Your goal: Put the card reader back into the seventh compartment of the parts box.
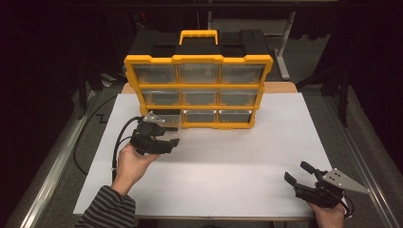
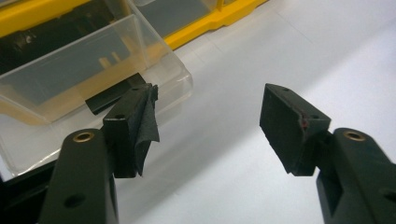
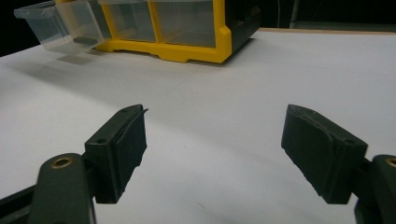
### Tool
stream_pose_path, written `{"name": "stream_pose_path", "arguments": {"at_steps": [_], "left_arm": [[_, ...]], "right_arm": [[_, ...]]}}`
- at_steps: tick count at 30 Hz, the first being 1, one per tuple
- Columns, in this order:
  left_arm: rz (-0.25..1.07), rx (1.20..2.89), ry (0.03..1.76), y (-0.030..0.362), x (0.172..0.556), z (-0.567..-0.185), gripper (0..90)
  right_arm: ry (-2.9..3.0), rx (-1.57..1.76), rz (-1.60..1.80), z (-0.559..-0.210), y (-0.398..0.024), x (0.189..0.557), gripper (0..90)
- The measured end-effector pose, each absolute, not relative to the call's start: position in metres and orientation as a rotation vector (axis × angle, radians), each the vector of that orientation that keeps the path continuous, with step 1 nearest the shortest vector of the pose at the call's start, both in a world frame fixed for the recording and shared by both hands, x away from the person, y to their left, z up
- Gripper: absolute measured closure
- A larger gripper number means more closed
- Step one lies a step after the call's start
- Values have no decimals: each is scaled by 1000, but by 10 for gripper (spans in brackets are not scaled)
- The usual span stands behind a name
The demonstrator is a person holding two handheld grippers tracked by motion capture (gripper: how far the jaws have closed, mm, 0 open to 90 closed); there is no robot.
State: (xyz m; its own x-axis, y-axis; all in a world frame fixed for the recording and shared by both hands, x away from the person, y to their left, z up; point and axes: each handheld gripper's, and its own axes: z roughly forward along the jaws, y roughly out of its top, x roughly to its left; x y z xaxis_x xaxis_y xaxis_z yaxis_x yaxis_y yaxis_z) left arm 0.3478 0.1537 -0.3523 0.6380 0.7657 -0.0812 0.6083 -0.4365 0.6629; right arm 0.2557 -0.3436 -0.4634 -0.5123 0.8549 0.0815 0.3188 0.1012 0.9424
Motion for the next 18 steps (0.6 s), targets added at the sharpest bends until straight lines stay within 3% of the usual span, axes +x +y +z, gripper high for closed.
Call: {"name": "stream_pose_path", "arguments": {"at_steps": [18], "left_arm": [[294, 2160, 1025, 156, 326, -367, 355]], "right_arm": [[1889, 1145, 1414, -463, -344, 256, 228]]}}
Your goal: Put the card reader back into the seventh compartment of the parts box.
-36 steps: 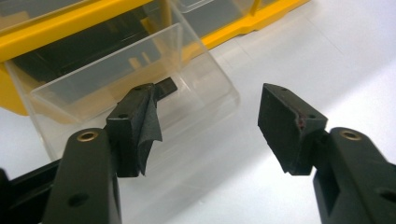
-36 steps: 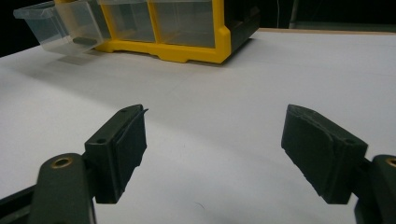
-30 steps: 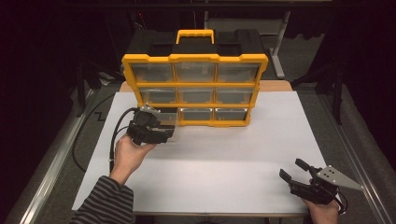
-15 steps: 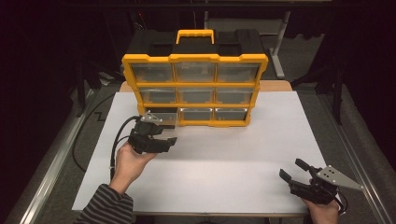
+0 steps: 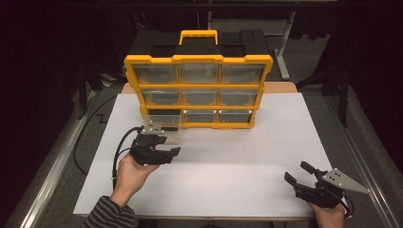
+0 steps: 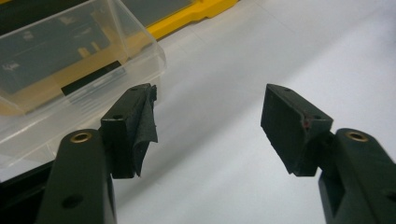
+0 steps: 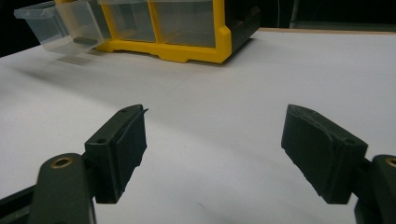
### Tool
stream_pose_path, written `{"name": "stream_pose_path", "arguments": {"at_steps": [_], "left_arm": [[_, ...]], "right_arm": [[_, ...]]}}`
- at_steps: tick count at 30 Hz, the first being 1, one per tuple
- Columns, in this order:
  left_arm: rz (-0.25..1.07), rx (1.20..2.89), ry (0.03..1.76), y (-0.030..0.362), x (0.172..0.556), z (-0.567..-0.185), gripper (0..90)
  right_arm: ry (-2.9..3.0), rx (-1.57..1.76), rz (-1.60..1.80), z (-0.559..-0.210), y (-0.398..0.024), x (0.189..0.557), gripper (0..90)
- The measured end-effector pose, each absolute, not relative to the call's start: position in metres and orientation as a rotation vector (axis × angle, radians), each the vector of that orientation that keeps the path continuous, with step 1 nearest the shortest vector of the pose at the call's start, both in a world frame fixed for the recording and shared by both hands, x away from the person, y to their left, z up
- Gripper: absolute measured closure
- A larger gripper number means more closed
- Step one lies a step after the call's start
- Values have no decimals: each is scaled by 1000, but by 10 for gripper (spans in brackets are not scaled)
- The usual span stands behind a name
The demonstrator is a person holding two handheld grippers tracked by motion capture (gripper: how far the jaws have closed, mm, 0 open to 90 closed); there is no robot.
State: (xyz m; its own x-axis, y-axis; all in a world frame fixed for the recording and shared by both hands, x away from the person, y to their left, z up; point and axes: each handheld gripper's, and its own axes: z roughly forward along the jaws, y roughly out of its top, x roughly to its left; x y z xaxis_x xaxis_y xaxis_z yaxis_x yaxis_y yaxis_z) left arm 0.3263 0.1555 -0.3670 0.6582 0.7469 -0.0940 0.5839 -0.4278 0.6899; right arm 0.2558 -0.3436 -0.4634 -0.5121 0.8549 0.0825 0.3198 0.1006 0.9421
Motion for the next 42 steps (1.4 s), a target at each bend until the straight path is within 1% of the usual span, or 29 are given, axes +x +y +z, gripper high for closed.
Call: {"name": "stream_pose_path", "arguments": {"at_steps": [27, 38, 42], "left_arm": [[295, 2063, 1064, 184, 306, -396, 318], [299, 2013, 1100, 201, 298, -408, 317], [321, 1997, 1124, 205, 296, -411, 322]], "right_arm": [[1887, 1146, 1415, -464, -343, 256, 228], [1889, 1148, 1414, -464, -343, 256, 228], [1889, 1150, 1410, -464, -343, 256, 228]]}}
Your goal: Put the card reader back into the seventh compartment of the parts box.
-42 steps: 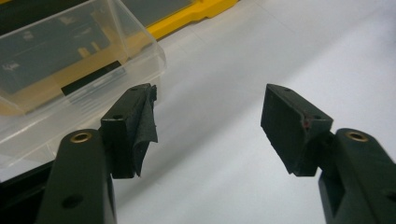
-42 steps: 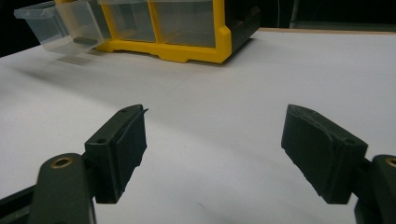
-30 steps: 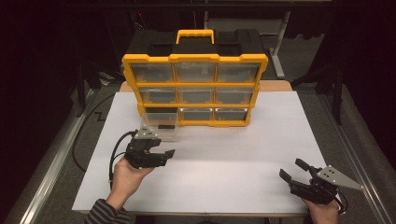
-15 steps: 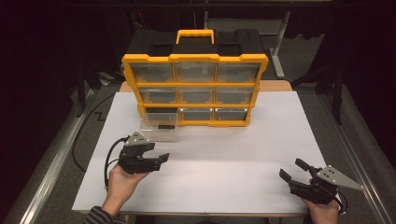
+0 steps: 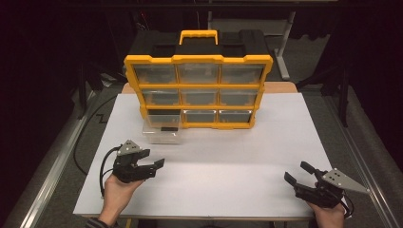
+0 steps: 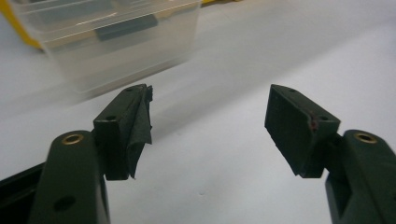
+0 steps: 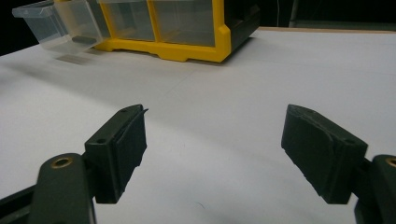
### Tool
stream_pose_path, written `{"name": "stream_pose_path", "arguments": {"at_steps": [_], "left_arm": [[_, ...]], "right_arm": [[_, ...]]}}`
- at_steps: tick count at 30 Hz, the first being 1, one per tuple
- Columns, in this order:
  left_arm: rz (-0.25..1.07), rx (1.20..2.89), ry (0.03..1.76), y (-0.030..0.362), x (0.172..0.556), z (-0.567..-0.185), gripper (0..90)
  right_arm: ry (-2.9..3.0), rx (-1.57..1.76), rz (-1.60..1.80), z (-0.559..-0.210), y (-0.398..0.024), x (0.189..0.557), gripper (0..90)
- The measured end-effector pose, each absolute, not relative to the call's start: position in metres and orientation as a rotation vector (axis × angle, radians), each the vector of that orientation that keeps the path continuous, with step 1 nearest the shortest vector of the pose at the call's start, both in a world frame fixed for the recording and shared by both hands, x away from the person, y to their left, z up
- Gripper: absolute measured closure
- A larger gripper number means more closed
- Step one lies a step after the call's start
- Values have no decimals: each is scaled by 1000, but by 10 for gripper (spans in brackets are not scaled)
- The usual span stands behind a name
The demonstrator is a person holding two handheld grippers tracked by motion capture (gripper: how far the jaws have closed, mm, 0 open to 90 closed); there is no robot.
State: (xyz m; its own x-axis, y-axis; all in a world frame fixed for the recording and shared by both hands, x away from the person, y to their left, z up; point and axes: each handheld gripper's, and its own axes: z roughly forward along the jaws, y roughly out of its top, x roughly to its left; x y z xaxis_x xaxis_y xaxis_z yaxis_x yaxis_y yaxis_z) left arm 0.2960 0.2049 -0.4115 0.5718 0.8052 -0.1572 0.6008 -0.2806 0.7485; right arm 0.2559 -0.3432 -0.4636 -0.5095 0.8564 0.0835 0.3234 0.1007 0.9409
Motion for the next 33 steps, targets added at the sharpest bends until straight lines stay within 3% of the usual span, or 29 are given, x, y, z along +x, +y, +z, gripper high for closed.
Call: {"name": "stream_pose_path", "arguments": {"at_steps": [33], "left_arm": [[382, 1830, 1207, 249, 281, -436, 294]], "right_arm": [[1893, 1158, 1407, -464, -343, 256, 228]]}}
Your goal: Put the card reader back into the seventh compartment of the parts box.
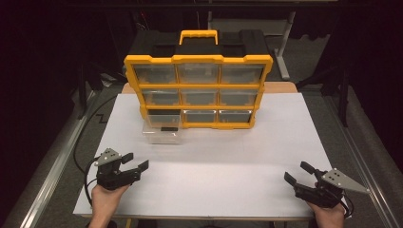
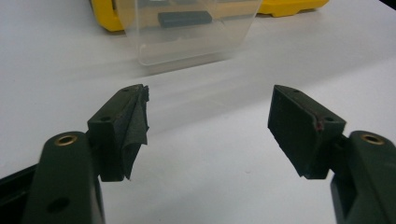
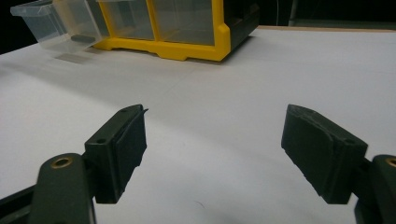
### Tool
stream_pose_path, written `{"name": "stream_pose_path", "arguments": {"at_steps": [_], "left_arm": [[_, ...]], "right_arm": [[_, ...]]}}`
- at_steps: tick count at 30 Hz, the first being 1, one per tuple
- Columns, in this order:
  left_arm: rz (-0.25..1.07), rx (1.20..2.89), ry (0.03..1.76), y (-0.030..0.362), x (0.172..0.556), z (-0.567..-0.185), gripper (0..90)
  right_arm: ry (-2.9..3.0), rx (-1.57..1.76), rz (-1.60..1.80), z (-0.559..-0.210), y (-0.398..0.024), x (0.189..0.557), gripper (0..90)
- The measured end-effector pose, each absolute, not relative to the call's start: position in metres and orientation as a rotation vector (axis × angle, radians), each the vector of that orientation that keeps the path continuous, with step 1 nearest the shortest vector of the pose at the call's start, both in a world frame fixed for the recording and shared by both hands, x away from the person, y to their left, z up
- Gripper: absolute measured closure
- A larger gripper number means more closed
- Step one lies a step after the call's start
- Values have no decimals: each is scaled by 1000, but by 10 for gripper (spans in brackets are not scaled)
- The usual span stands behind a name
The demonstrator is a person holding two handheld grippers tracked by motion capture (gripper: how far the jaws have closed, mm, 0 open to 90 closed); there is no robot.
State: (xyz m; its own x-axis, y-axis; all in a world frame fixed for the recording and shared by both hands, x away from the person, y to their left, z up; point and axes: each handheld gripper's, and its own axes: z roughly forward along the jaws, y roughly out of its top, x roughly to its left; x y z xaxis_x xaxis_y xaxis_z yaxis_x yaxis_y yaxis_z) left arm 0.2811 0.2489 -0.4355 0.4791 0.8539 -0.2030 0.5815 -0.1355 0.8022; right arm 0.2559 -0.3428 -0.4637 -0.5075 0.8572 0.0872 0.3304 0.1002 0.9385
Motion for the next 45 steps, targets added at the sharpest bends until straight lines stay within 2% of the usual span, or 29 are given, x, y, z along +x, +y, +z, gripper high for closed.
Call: {"name": "stream_pose_path", "arguments": {"at_steps": [45], "left_arm": [[438, 1725, 1273, 277, 266, -464, 283]], "right_arm": [[1882, 1158, 1410, -464, -344, 256, 228]]}}
